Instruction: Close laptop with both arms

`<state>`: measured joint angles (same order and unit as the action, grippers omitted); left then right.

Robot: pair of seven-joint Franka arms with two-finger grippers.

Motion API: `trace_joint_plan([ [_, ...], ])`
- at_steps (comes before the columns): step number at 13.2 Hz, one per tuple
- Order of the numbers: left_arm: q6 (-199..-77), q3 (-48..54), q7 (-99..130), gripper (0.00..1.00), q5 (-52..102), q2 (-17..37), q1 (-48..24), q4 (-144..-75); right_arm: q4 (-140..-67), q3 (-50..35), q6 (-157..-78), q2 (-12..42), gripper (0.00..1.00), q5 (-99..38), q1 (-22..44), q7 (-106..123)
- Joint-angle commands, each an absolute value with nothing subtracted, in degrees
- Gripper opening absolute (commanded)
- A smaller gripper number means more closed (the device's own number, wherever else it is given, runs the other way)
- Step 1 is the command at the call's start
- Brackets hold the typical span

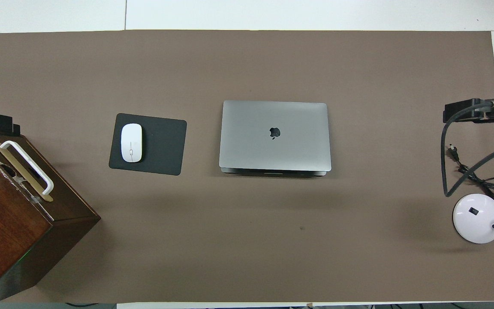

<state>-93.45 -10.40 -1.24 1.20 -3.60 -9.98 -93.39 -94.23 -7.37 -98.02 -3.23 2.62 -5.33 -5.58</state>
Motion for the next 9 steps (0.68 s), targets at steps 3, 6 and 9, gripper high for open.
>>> trace_joint_plan([
  [3, -93.0, -10.2, -2.1, 1.0, 0.1, -4.4, -9.5, -94.0, -92.6, -7.3, -99.8, -0.5, 1.0, 2.5, -5.5, -6.1],
  [6, -93.1, -10.2, -2.1, 1.0, 0.1, -4.5, -9.5, -94.0, -92.3, -7.1, -99.8, 0.3, 1.0, 2.7, -5.5, -6.1],
  [9, -93.0, -10.2, -2.0, 1.0, 0.1, -4.5, -9.6, -93.9, -92.2, -7.1, -99.8, 0.3, 1.0, 2.5, -5.5, -6.1],
])
